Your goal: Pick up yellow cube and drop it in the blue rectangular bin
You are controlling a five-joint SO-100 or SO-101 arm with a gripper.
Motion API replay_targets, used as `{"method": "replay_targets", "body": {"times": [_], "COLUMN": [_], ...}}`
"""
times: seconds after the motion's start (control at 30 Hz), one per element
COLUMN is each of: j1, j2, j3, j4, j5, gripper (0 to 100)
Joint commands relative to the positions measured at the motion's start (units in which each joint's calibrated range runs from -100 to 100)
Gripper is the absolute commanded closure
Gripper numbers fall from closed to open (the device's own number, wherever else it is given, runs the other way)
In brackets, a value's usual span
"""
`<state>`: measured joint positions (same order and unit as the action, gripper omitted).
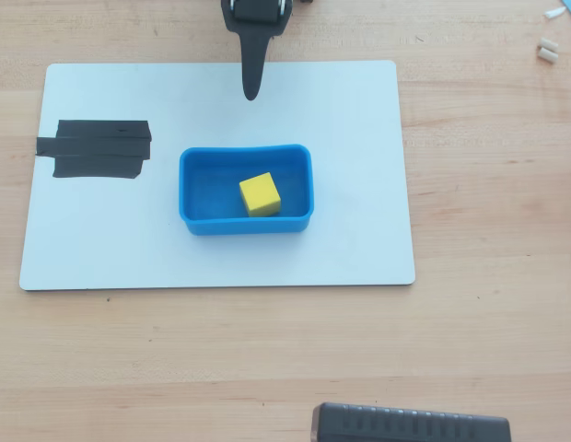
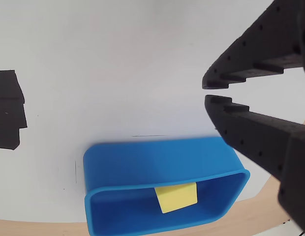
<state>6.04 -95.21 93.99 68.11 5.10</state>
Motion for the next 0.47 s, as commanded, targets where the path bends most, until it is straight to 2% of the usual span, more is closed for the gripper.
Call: {"method": "replay_targets", "body": {"times": [0.0, 0.43], "j1": [0.4, 1.3], "j2": [-1.1, -1.1], "j3": [-1.0, -1.0], "j4": [0.1, 0.1], "j5": [0.4, 0.0], "gripper": [100, 100]}}
